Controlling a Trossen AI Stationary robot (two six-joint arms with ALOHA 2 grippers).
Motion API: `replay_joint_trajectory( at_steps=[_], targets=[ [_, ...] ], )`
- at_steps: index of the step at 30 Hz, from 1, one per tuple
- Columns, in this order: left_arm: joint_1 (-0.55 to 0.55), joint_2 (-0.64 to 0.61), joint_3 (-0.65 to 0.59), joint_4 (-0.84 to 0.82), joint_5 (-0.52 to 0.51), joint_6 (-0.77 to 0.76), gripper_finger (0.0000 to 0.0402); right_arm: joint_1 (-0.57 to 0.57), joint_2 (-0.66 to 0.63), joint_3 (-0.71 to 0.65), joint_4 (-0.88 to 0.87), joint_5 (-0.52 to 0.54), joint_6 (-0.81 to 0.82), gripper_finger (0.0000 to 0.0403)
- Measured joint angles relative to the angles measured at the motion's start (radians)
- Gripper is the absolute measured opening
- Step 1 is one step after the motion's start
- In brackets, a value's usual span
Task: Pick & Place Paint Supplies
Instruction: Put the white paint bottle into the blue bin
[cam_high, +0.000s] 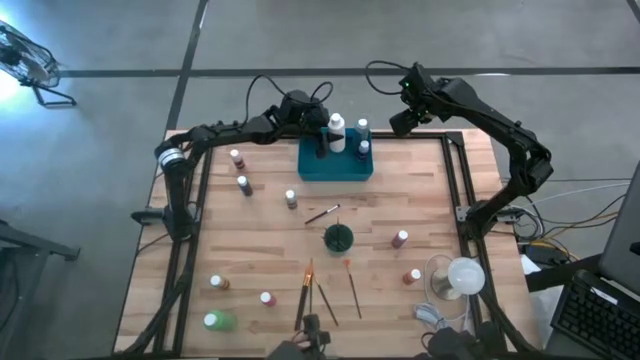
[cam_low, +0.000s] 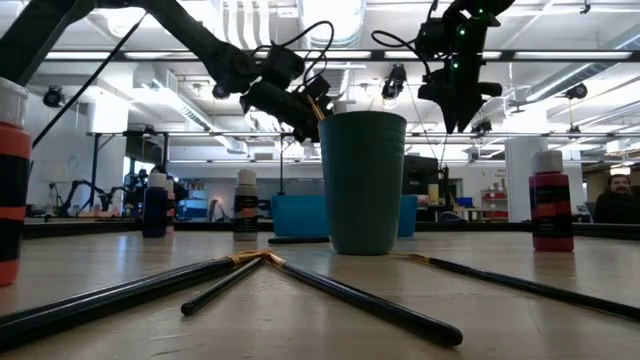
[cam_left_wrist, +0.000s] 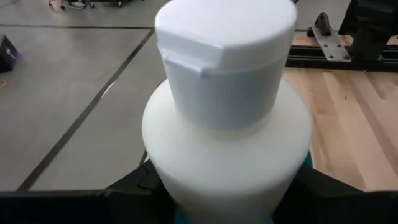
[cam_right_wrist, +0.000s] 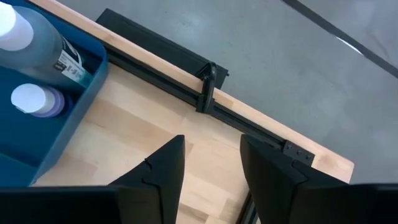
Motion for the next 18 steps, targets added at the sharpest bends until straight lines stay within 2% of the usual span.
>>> replay_joint_trajectory(
  at_steps=[18],
  targets=[
    [0.021,0.005,-0.007,0.029,-0.001,0.032,0.0185,-0.024,0.0,-0.002,0.0,-0.045,0.0,0.0118]
  ],
)
